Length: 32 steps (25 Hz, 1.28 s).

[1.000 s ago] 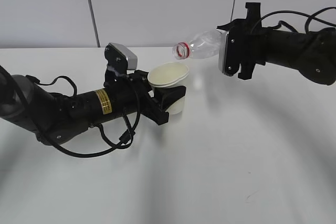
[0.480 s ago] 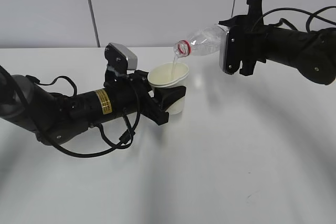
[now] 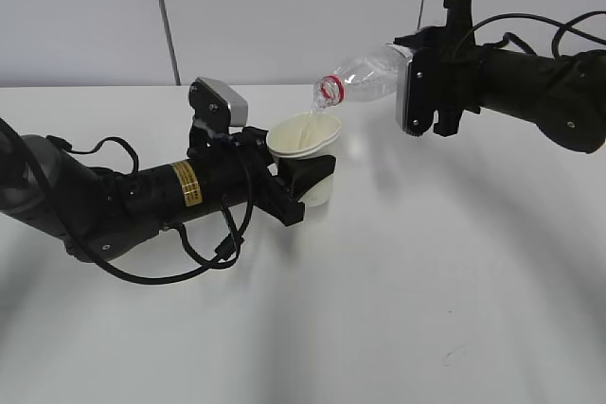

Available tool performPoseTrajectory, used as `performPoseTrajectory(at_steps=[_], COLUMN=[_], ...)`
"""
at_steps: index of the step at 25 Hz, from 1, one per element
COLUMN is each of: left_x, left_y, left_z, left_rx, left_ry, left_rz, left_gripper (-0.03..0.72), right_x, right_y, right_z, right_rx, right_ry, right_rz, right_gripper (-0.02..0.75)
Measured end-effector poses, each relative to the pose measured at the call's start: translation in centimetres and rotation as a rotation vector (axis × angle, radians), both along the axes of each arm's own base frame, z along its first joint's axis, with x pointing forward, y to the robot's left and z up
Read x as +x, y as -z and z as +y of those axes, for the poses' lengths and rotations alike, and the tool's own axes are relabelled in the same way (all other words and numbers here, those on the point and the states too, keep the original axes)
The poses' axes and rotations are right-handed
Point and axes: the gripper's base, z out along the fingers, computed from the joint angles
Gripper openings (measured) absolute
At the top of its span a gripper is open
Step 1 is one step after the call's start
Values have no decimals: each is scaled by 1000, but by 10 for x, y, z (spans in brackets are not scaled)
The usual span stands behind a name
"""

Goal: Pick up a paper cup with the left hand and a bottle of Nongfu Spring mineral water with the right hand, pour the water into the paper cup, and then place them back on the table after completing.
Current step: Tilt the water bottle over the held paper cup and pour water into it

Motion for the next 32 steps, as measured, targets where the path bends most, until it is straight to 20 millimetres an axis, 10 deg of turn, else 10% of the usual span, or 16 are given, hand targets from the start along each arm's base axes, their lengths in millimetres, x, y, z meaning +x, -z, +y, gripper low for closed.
performPoseTrajectory(at_steps=[32], left_x=[0], left_y=[0], left_z=[0], left_rx=[2], left_ry=[0], left_rz=[1], left_gripper=[382], right_x=[0], right_y=[0], right_z=[0], right_rx=[-3], right_ry=[0], right_rz=[-4], right_gripper=[338])
